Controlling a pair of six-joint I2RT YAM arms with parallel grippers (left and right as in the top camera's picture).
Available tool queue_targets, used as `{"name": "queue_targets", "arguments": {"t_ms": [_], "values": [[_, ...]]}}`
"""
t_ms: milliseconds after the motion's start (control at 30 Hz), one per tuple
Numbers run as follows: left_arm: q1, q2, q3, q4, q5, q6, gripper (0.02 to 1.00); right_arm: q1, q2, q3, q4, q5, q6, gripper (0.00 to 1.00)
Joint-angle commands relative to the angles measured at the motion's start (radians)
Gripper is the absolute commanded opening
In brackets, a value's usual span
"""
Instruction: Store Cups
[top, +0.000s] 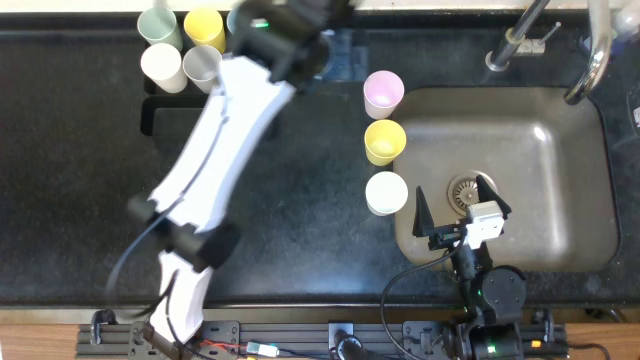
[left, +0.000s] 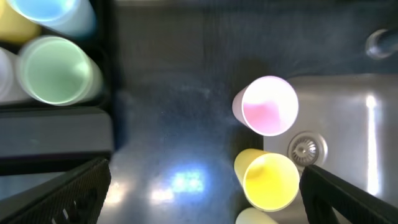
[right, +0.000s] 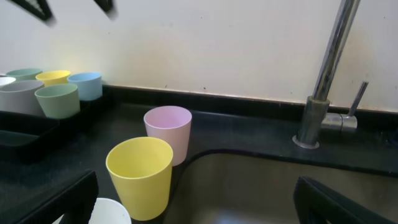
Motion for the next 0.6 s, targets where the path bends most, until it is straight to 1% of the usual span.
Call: {"name": "queue_targets", "arguments": {"t_ms": [33, 200, 567, 600], "values": [[-0.037, 0.166, 0.154, -0.019, -0.036, -0.083, 1.0, -0.002, -0.007, -0.013, 0.005, 0.004, 0.004, 0.996], [-0.061, 0.33, 0.248, -0.01, -0.026, -0.085, 1.0, -0.002, -0.007, -0.013, 0.005, 0.004, 0.004, 0.998], [-0.061, 0.462, 0.281, 0.042, -0.018, -0.084, 1.0, -0.002, -0.007, -0.013, 0.005, 0.003, 0.004, 0.998], [-0.061, 0.47, 0.281, 0.052, -0.018, -0.084, 0.978, -0.002, -0.007, -0.013, 0.005, 0.004, 0.004, 0.996]]}}
